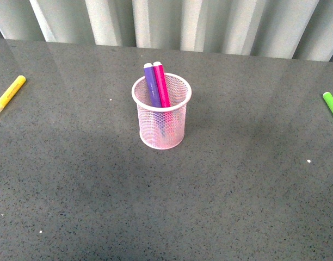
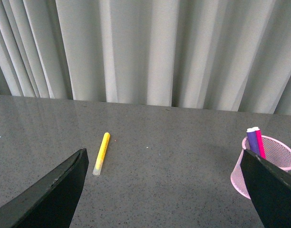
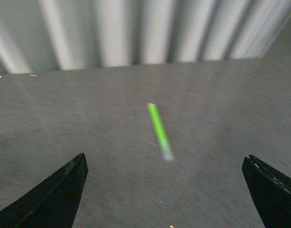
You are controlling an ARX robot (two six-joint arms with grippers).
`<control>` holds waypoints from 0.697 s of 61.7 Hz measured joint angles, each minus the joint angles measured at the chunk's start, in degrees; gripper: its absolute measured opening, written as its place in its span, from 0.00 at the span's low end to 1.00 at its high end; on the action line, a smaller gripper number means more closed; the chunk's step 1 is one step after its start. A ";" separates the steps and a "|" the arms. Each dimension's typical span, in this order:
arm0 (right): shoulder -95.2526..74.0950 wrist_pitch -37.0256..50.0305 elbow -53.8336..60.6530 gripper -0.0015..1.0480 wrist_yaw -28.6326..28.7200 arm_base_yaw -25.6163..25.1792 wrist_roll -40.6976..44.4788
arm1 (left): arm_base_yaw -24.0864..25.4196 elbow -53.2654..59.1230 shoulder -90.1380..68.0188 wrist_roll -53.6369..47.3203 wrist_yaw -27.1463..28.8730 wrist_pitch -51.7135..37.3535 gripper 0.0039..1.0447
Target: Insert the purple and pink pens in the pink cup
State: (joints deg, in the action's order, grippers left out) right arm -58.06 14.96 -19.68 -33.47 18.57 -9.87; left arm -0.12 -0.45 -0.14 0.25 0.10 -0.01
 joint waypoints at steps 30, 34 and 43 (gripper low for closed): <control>19.50 19.12 15.50 0.31 26.16 -11.26 9.22 | 0.00 0.00 0.07 -0.02 -0.02 0.00 0.94; 22.49 16.74 16.63 0.14 27.67 -12.39 9.55 | 0.00 0.00 0.07 0.00 0.00 0.00 0.94; 25.81 16.55 18.32 0.03 33.11 -17.81 9.86 | 0.00 0.00 0.07 0.00 -0.04 0.00 0.94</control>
State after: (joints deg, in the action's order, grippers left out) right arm -32.25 31.51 -1.37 -0.36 0.75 -0.01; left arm -0.12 -0.45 -0.08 0.25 0.05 -0.01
